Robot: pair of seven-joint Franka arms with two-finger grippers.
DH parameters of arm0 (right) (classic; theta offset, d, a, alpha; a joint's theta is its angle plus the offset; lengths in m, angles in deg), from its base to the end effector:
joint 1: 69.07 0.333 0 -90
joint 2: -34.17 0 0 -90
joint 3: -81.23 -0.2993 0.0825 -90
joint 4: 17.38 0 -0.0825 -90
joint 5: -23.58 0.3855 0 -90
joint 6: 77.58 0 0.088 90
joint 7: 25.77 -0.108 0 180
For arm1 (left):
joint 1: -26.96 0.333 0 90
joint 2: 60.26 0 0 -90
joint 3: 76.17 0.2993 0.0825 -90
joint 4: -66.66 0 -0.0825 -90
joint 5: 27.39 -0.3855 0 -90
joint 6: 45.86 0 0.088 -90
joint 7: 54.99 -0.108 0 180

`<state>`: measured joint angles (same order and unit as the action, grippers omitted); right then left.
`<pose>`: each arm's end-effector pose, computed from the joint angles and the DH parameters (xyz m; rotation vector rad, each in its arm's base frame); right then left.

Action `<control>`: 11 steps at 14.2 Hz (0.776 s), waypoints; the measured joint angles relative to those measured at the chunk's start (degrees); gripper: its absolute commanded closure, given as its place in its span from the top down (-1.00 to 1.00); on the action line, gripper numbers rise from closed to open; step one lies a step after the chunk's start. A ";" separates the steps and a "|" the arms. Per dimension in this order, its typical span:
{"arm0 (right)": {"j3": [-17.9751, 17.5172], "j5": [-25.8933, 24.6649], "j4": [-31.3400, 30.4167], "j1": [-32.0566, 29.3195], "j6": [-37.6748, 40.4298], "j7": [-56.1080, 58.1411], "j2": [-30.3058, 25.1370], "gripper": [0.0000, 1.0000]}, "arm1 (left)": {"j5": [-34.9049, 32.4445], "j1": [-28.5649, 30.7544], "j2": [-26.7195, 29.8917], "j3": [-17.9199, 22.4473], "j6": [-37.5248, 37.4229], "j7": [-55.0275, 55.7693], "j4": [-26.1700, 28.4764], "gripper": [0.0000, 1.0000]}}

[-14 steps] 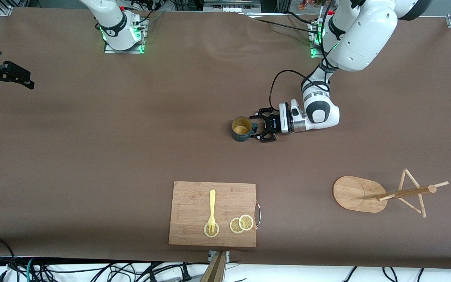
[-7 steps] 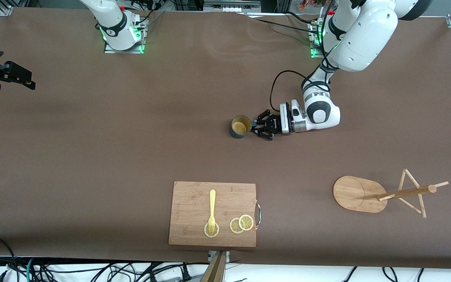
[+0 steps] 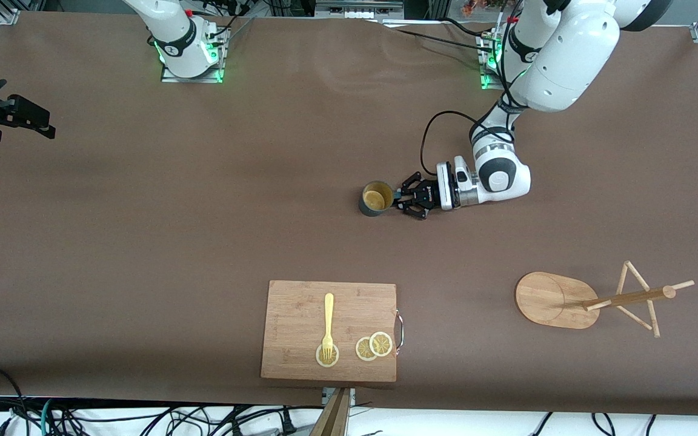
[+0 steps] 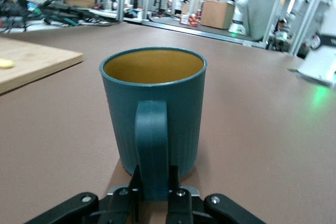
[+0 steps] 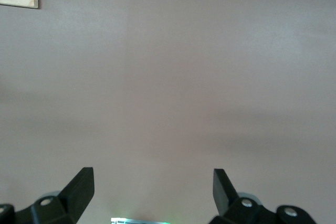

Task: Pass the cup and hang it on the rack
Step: 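Lift the mug by its handle with the left gripper toward the rack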

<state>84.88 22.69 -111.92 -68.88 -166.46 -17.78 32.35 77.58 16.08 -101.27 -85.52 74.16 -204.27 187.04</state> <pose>0.5414 -0.0349 0.5852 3.1306 0.1243 -0.1067 0.4663 -0.2329 0.0565 1.6277 -1.1719 0.9555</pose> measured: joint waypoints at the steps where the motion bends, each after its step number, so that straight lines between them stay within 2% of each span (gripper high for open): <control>1: 0.00 0.45 0.00 -0.01 -0.01 0.00 0.05 1.00 | 0.00 0.47 1.18 0.01 -0.02 4.66 0.35 -1.00; 4: 0.01 1.76 0.00 -0.03 -0.27 -0.03 0.45 1.00 | -0.51 2.71 8.34 0.11 -0.04 19.13 3.19 -1.00; 7: 0.05 1.91 0.33 -0.11 -0.65 -0.04 0.53 1.00 | -7.93 6.99 15.85 0.22 -1.96 37.01 5.01 -1.00; 11: 0.13 1.83 1.09 -0.25 -0.61 -0.04 0.53 1.00 | -18.01 16.05 23.17 0.52 -7.95 60.46 5.64 -1.00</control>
<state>85.01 24.52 -110.84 -69.13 -167.06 -17.82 32.87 59.57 32.13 -78.10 -85.01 66.21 -143.81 192.68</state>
